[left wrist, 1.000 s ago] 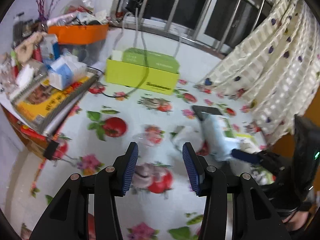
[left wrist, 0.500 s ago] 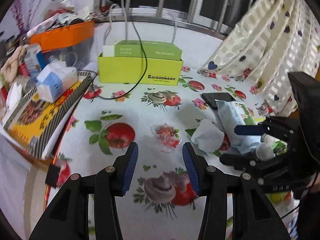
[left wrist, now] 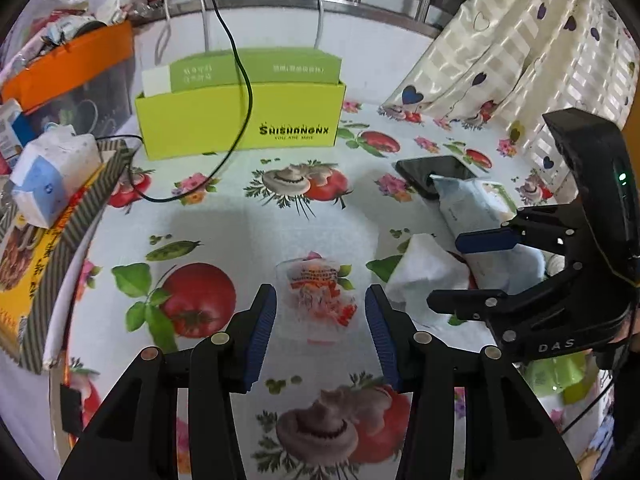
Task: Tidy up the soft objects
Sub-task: 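Grasp the clear plastic bag with the left gripper while the right gripper grasps the white cloth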
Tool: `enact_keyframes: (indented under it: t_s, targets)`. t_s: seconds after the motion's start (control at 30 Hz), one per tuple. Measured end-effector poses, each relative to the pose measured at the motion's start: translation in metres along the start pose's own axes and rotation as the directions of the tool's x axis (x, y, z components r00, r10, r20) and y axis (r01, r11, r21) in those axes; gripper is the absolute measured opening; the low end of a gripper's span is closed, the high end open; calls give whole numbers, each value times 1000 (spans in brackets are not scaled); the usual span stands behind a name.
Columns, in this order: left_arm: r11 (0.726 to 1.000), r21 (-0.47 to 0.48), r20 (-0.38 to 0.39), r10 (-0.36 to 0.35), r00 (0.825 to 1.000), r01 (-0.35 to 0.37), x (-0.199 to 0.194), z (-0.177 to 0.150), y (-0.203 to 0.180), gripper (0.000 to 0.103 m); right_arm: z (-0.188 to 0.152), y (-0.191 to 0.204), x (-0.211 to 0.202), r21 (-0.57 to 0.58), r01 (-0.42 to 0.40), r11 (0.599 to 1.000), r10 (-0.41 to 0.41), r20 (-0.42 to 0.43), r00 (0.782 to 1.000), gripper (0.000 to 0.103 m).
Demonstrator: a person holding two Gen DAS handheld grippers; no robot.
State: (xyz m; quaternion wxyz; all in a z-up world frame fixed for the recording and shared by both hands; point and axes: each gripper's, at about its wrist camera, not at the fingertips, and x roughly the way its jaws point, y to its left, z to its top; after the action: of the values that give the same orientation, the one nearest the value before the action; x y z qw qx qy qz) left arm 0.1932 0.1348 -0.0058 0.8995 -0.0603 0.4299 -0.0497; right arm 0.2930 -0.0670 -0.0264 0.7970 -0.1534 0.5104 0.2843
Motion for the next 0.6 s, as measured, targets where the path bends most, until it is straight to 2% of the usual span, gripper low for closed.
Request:
enact_keyframes:
  t_s: [0.27, 0.3, 0.33, 0.43, 0.6]
  targets:
    - [1000, -2, -55, 0, 998, 0, 35, 1, 5, 48, 7, -7, 21, 10, -11, 1000, 12, -64, 998, 65]
    - [1000, 0, -66, 1, 998, -1, 40, 0, 5, 48, 7, -7, 22, 9, -12, 1000, 13, -65, 998, 61]
    - [1000, 0, -73, 0, 997, 0, 43, -1, 4, 48, 7, -8, 23, 8, -14, 1000, 14, -65, 998, 53]
    - [1000, 9, -91, -4, 996, 5, 50, -3, 2, 48, 6, -7, 23, -1, -19, 1000, 19, -60, 998, 43]
    - [999, 31, -90, 10, 996, -8, 56, -1, -4, 48, 4, -3, 17, -26, -10, 1000, 9, -38, 999, 35]
